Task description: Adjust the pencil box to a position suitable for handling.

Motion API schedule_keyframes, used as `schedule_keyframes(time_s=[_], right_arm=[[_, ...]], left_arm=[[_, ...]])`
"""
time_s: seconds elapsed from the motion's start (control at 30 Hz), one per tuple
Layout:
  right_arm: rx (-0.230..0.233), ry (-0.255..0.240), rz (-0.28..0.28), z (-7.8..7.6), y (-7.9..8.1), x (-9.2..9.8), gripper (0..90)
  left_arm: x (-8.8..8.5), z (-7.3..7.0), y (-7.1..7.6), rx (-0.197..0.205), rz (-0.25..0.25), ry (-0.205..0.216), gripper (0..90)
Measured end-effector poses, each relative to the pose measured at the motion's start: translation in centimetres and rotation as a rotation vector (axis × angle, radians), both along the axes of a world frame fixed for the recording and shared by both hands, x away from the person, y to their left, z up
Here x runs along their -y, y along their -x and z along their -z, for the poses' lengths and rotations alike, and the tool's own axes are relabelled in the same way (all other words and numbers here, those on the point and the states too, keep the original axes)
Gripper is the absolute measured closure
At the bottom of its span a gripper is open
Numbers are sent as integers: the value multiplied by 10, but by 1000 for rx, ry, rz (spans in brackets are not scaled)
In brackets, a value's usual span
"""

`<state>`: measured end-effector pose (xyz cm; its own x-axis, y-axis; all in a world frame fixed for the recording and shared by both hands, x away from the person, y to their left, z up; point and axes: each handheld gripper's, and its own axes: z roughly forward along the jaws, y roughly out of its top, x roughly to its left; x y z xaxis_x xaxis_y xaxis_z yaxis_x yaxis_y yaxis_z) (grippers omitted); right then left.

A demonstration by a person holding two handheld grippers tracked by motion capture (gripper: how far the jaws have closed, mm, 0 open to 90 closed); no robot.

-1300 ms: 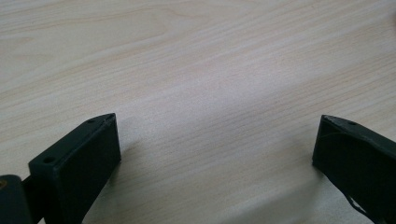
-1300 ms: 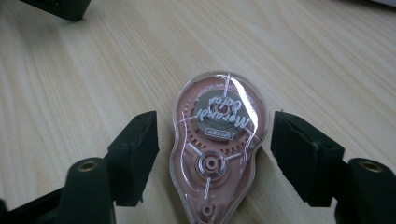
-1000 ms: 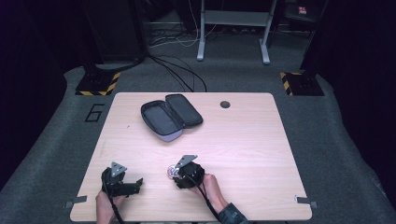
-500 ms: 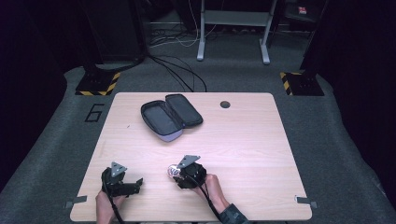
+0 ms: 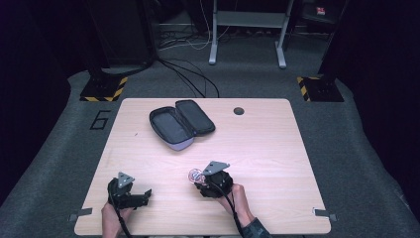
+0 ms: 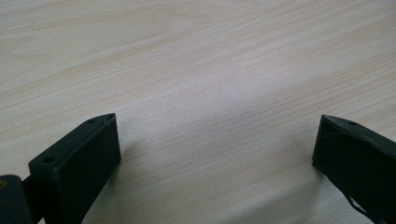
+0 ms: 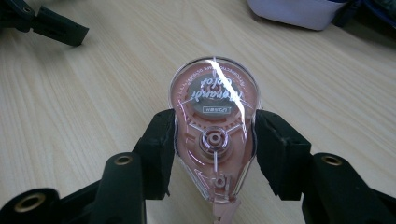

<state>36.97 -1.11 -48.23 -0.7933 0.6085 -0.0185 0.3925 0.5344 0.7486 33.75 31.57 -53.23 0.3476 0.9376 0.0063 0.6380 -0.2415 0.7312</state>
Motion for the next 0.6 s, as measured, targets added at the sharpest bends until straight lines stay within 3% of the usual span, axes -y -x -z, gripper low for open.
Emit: schedule_keyframes(time_s=[0.6], right_arm=[[28, -4, 102, -10, 7, 50, 493]], left_arm=[[0, 0, 0, 0, 0, 0, 8]])
